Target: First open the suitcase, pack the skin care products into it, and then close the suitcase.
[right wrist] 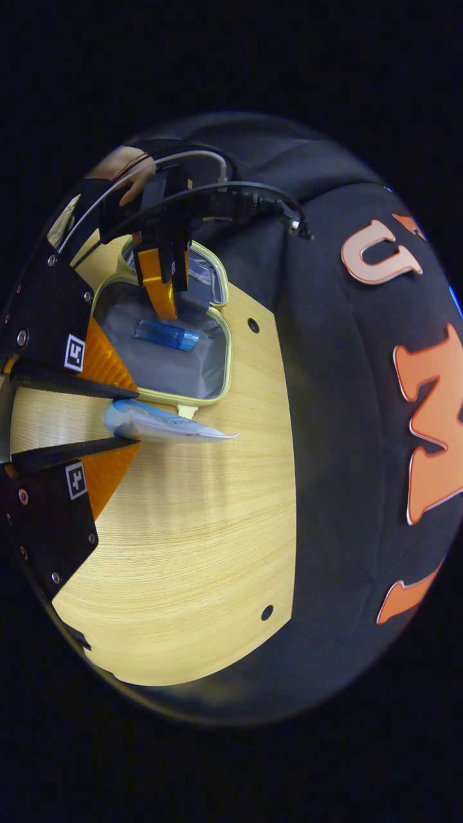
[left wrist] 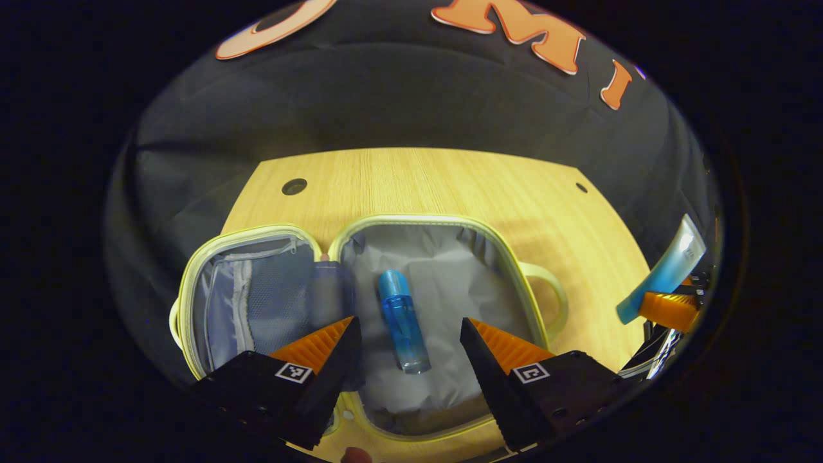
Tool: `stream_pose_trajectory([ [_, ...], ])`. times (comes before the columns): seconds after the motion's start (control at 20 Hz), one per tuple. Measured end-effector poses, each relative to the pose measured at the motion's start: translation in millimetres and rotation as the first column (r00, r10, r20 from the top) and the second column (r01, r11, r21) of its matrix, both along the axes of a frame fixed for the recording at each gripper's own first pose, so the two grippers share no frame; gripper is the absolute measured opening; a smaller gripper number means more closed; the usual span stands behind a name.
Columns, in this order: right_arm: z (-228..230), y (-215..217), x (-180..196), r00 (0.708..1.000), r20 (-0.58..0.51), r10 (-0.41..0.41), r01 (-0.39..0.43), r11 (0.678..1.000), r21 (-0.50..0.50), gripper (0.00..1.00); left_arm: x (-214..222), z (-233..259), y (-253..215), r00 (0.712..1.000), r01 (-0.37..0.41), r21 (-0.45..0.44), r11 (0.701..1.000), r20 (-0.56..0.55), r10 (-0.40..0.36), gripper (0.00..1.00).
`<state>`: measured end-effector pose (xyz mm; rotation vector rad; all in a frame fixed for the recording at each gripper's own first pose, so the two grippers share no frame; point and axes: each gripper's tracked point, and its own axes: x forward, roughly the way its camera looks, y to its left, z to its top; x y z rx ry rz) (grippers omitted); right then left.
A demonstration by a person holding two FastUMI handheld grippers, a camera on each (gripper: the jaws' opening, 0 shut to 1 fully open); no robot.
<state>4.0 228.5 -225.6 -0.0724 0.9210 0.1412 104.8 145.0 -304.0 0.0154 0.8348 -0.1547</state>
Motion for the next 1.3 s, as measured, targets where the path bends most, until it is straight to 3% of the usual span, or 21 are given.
stream_pose_trajectory([
  [0.2, -4.5, 57.2, 5.6, 0.991, -0.106, 0.078, -0.071, 0.995, 0.071, 0.37, -26.9, 49.1, 25.6, 0.997, -0.024, -0.046, 0.999, 0.074, 0.027, 0.97],
  [0.4, -41.2, 95.3, 11.4, 0.959, -0.254, 0.122, -0.099, 0.99, 0.103, 0.37, -56.7, 70.8, 86.0, 0.99, -0.09, -0.065, 0.994, 0.106, 0.096, 0.98],
  [0.9, -131.5, 94.0, 21.4, 0.887, -0.46, 0.034, -0.038, 0.999, -0.001, 0.37, -102.6, 65.7, 166.8, 0.97, -0.22, -0.07, 0.973, 0.085, 0.226, 0.98],
  [1.15, -139.8, 92.2, 27.2, 0.888, -0.46, -0.008, -0.005, 1.0, -0.026, 0.34, -102.6, 61.2, 175.0, 0.972, -0.217, -0.061, 0.974, 0.076, 0.222, 0.98],
  [1.2, -139.6, 90.6, 28.3, 0.891, -0.453, -0.014, 0.0, 1.0, -0.031, 0.47, -103.3, 59.6, 174.9, 0.973, -0.216, -0.06, 0.975, 0.073, 0.22, 0.98],
  [1.25, -138.6, 90.9, 29.7, 0.893, -0.45, -0.02, 0.005, 0.999, -0.033, 0.39, -102.2, 57.9, 175.0, 0.973, -0.216, -0.061, 0.974, 0.07, 0.22, 0.98],
  [1.3, -137.2, 91.2, 31.9, 0.898, -0.439, -0.033, 0.019, 0.999, -0.035, 0.51, -102.4, 56.3, 174.2, 0.974, -0.214, -0.065, 0.975, 0.065, 0.219, 0.98],
])
